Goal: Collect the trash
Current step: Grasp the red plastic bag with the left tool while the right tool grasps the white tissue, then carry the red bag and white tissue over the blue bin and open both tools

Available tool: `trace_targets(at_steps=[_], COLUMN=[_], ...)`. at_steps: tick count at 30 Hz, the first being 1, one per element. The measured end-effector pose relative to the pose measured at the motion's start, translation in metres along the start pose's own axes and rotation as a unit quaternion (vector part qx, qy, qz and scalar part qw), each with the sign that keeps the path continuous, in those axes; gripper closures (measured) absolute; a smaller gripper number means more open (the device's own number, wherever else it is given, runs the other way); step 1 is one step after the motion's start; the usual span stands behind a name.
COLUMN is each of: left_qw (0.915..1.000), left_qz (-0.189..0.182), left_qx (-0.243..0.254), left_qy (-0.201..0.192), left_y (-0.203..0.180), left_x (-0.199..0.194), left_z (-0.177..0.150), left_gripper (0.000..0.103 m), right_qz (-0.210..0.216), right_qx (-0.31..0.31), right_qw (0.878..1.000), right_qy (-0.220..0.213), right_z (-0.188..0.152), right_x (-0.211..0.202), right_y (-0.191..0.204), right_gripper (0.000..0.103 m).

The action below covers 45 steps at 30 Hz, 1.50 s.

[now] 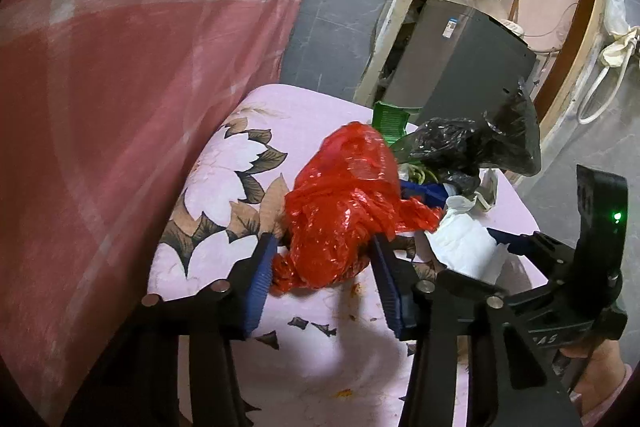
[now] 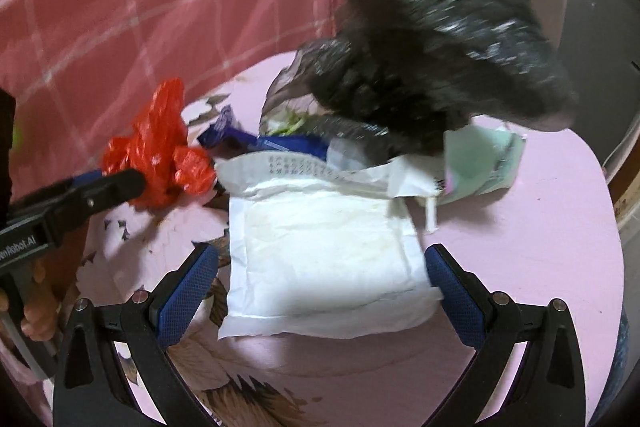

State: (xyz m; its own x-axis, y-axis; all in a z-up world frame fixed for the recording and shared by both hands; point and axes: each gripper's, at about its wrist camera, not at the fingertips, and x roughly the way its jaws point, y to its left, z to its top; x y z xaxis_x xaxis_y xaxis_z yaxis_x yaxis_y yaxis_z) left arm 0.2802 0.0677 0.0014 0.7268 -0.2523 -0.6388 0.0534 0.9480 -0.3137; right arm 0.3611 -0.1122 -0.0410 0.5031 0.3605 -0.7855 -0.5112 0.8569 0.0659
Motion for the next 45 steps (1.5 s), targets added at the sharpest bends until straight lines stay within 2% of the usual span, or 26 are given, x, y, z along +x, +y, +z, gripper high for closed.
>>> trace_targets(at_steps=[4, 6, 7, 17, 19, 21, 23, 27, 30, 32, 37, 45], left_qw=[1.0, 0.9999, 0.9999, 0.9996, 0.9995, 0.9995, 0.9994, 0.9994, 0.9993, 0.9993, 0.999, 0.9973], left_qz=[0.0, 0.001, 0.002, 0.008, 0.009, 0.009, 0.009, 0.006, 0.004, 0.004, -0.001, -0.02], left_qx=[0.004, 0.01, 0.013, 0.025, 0.027, 0.028, 0.029, 0.029, 0.029, 0.031, 0.033, 0.051], left_qy=[-0.002, -0.003, -0.001, -0.008, -0.012, -0.015, -0.017, -0.019, -0.021, -0.022, -0.029, -0.048], left_y=[-0.002, -0.004, -0.006, -0.016, -0.018, -0.021, -0.024, -0.027, -0.03, -0.033, -0.041, -0.072], left_x=[-0.001, -0.002, 0.001, 0.0, -0.003, -0.006, -0.009, -0.013, -0.017, -0.019, -0.026, -0.035], left_z=[0.0, 0.0, 0.001, -0.003, -0.005, -0.008, -0.012, -0.017, -0.021, -0.023, -0.028, -0.037], left_gripper=[0.069, 0.077, 0.082, 0.086, 0.087, 0.087, 0.087, 0.087, 0.087, 0.087, 0.087, 0.087], right_qz=[-0.014, -0.017, -0.019, -0.014, -0.011, -0.008, -0.003, -0.004, 0.004, 0.012, 0.016, 0.008], right_qx=[-0.009, -0.006, -0.002, 0.025, 0.031, 0.034, 0.034, 0.032, 0.051, 0.06, 0.066, 0.081], right_qw=[1.0, 1.0, 1.0, 1.0, 0.999, 0.999, 0.999, 0.999, 0.998, 0.997, 0.996, 0.989], right_qy=[0.007, 0.006, 0.004, -0.01, -0.015, -0.019, -0.022, -0.026, -0.033, -0.036, -0.051, -0.122], right_z=[0.0, 0.0, 0.001, -0.007, -0.01, -0.014, -0.022, -0.027, -0.03, -0.034, -0.044, -0.061], right_x=[0.004, 0.005, 0.005, -0.011, -0.016, -0.021, -0.031, -0.037, -0.043, -0.047, -0.061, -0.108], right_y=[0.005, 0.005, 0.004, -0.005, -0.009, -0.01, -0.012, -0.01, -0.017, -0.02, -0.019, -0.028], right_gripper=[0.0, 0.001, 0.007, 0.021, 0.031, 0.036, 0.048, 0.058, 0.079, 0.086, 0.09, 0.09])
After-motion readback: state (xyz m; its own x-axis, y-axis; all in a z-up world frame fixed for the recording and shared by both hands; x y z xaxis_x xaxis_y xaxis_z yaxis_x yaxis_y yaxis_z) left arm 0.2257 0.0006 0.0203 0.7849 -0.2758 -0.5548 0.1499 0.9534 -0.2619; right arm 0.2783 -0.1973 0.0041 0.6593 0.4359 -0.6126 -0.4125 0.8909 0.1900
